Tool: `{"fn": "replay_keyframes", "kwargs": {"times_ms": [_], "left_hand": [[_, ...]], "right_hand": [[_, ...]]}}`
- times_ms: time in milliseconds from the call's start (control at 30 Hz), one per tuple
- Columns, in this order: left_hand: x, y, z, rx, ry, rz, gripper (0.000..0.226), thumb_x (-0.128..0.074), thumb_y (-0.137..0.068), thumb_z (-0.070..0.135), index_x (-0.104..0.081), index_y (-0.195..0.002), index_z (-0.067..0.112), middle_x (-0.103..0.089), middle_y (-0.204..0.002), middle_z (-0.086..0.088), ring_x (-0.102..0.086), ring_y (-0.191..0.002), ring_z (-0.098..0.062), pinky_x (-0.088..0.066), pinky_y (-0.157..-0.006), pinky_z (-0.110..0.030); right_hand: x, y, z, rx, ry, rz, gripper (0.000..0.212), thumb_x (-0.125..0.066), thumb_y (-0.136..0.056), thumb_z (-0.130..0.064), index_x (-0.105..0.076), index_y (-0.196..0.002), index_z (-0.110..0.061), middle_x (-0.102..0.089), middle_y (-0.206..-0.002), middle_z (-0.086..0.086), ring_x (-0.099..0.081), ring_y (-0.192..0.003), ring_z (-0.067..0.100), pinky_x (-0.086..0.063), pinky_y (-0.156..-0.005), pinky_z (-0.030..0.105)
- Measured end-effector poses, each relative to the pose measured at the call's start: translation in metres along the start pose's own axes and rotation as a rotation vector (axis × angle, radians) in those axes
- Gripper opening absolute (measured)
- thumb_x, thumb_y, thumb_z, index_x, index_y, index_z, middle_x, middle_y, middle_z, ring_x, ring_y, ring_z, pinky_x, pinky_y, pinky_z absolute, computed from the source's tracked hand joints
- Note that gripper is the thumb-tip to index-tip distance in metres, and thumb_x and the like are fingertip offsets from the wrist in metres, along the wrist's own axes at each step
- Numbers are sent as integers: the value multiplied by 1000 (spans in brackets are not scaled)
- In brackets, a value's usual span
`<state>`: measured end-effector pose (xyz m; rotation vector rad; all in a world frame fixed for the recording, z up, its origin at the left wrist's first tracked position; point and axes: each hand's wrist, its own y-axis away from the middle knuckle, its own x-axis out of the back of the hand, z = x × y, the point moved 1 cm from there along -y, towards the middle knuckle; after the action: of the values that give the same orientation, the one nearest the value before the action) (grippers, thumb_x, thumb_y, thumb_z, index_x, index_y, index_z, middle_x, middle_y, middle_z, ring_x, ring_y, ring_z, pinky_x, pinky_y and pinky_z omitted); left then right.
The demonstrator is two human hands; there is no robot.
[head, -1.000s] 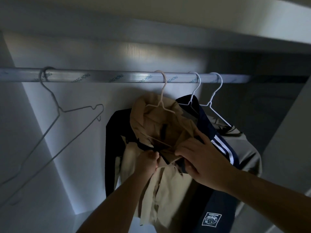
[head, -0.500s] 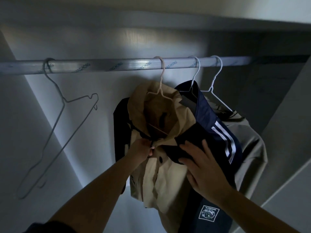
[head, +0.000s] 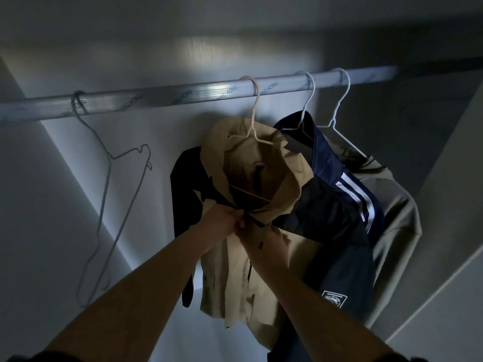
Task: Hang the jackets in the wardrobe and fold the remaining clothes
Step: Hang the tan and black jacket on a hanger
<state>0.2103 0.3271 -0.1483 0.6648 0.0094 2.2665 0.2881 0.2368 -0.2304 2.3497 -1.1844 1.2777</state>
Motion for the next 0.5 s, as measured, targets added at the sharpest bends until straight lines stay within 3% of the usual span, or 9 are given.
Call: {"fn": "replay_keyframes", "kwargs": {"times_ms": [33,100,167,233,333,367,433,500], "left_hand": [[2,2,2,10,-17,-16,41,-48,-99,21,-58,-61,12,-50,-50,2,-45,-46,-6,-33,-45,-15],[5,5,6,20,-46,-53,39,-46,-100,20,-58,-64,13,-46,-51,2,-39,-41,-6,-28,-40,-15],[7,10,11,26,-77,-94,37,-44,-101,19,-57,-66,13,-45,-52,2,-35,-36,-3,-25,-35,-13],[8,14,16,40,-89,-119,37,-44,-101,19,-54,-66,12,-44,-52,1,-34,-33,-3,-24,-33,-13],[11,19,20,41,-104,-164,38,-42,-102,20,-51,-66,11,-41,-50,0,-29,-35,-7,-20,-35,-16],[13,19,21,38,-101,-175,39,-41,-102,20,-50,-65,11,-40,-50,0,-28,-35,-7,-19,-36,-17],[19,21,22,22,-65,-163,41,-40,-102,20,-49,-63,12,-39,-51,-1,-28,-35,-7,-19,-36,-17],[21,23,21,-15,24,-121,41,-41,-102,18,-51,-63,12,-40,-51,-1,-31,-34,-4,-22,-36,-15]], "right_hand": [[-2,-1,-1,-6,13,16,45,-35,-86,-62,-55,-103,-25,-62,-99,-3,-58,-97,20,-33,-77,30],[-11,-6,1,-90,-36,49,43,-46,-88,-52,-54,-115,-19,-61,-109,3,-55,-105,25,-37,-88,35],[-20,-11,1,-237,-217,13,58,-57,-82,-50,-50,-127,-14,-58,-121,7,-54,-113,27,-40,-99,45],[-27,-13,-3,-366,-404,7,68,-65,-74,-47,-50,-129,-9,-58,-124,14,-55,-114,32,-45,-99,48],[-33,-18,-10,-401,-558,90,55,-62,-85,-33,-50,-127,0,-57,-123,21,-54,-114,35,-43,-101,48],[-34,-20,-11,-386,-571,86,47,-58,-90,-31,-51,-125,0,-59,-118,19,-56,-109,33,-44,-99,45],[-35,-18,-9,-363,-547,89,27,-56,-93,-24,-57,-109,-2,-62,-95,10,-58,-88,25,-49,-79,31],[-31,-12,-9,-298,-493,78,9,-57,-93,-18,-57,-90,-10,-58,-82,3,-55,-77,20,-41,-66,25]]}}
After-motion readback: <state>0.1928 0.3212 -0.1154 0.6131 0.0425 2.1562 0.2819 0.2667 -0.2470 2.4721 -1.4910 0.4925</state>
